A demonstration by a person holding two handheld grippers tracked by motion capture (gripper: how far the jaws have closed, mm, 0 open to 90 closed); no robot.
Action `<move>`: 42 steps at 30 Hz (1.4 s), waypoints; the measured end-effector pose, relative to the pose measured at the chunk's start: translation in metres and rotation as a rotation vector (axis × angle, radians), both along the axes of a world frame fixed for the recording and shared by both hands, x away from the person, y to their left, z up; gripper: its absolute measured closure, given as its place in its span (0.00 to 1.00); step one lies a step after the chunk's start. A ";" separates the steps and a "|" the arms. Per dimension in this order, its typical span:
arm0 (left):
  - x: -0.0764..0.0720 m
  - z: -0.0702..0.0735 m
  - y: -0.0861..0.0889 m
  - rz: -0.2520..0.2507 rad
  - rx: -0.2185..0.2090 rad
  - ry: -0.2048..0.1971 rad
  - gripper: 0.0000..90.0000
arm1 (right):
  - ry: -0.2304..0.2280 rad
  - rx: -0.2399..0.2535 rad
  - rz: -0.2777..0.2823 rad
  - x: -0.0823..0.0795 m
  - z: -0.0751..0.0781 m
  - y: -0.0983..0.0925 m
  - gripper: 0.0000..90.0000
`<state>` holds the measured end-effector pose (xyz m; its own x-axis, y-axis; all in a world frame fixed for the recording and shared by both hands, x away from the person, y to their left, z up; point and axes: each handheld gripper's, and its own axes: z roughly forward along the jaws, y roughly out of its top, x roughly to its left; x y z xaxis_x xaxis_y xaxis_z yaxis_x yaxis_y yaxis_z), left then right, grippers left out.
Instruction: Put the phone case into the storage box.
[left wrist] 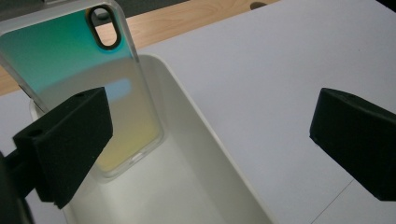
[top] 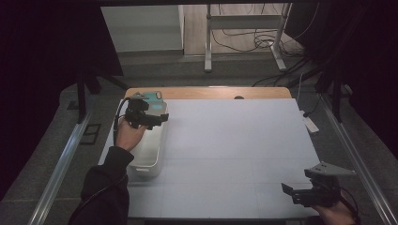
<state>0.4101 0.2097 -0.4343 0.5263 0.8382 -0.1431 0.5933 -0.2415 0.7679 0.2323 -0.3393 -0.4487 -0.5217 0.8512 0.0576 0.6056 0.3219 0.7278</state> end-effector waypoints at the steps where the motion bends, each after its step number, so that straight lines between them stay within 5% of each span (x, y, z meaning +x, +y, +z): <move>1: -0.001 0.000 -0.001 -0.002 0.001 -0.002 0.00 | 0.001 -0.002 -0.002 0.000 0.000 0.000 0.00; 42: -0.043 -0.005 -0.003 -0.045 -0.001 -0.073 0.00 | 0.004 -0.013 -0.005 0.001 -0.001 0.002 0.00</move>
